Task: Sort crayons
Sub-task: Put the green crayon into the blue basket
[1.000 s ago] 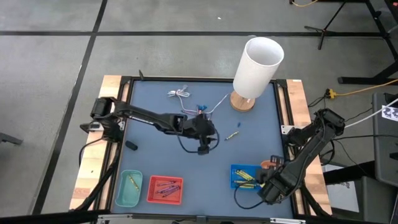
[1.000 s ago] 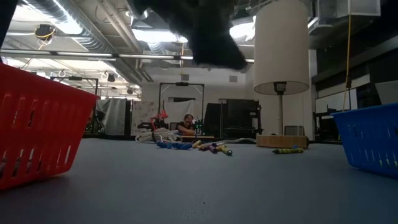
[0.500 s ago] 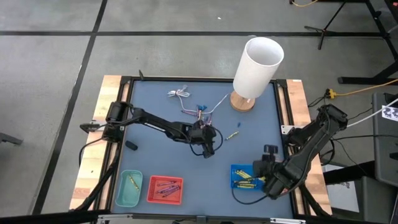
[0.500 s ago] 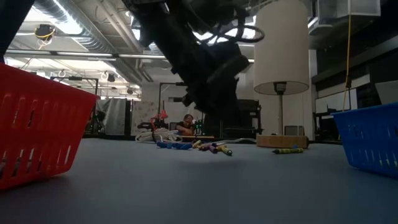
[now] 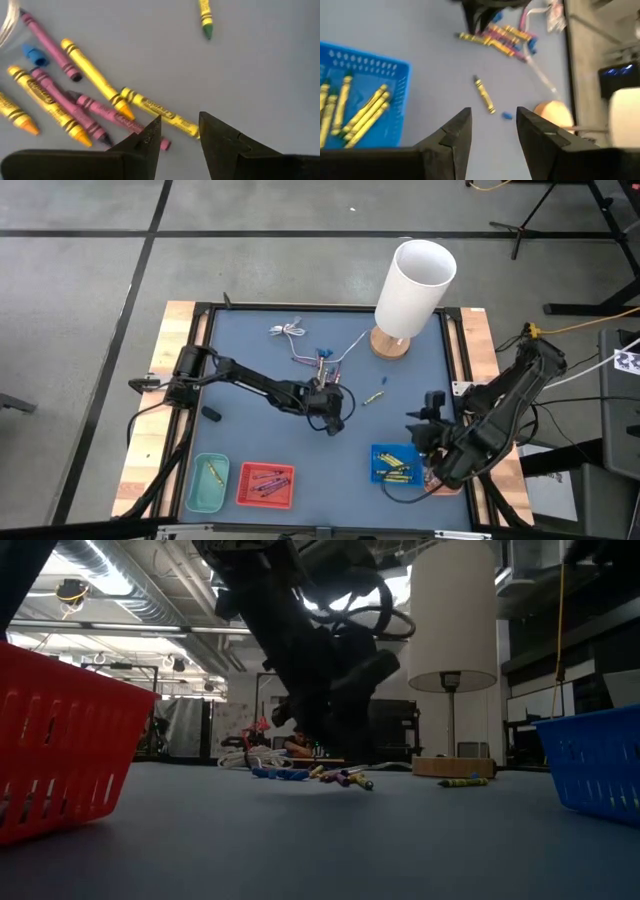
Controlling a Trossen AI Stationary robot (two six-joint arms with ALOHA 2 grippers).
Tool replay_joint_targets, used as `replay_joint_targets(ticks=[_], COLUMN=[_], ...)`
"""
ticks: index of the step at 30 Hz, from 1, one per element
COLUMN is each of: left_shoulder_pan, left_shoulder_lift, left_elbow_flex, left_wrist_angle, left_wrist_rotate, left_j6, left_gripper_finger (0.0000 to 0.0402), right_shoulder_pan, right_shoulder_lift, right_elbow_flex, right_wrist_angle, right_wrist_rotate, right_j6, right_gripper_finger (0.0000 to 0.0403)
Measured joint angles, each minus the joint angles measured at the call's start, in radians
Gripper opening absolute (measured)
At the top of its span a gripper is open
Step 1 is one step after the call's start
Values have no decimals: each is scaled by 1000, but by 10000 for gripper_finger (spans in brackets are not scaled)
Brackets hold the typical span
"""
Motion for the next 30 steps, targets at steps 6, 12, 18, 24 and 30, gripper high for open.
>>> replay_joint_targets(ticks=[6, 12, 18, 24, 30], left_shoulder_pan=[-5, -5, -5, -7, -11], left_shoulder_lift=[20, 39, 48, 48, 48], left_elbow_flex=[3, 2, 3, 3, 4], left_wrist_angle=[23, 19, 23, 10, -25], left_wrist_rotate=[-4, 3, 21, 60, 104], left_j6=[-42, -75, -106, -130, -127], left_gripper_finger=[90, 75, 73, 73, 73], right_shoulder_pan=[0, 0, 0, 0, 0], right_shoulder_lift=[-95, -234, -372, -426, -426], right_elbow_flex=[-42, -206, -408, -546, -622], right_wrist_angle=[19, 132, 345, 539, 675], right_wrist_rotate=[90, 170, 199, 199, 199], right_j6=[-59, -69, -70, -69, -70], right_gripper_finger=[154, 154, 154, 154, 154])
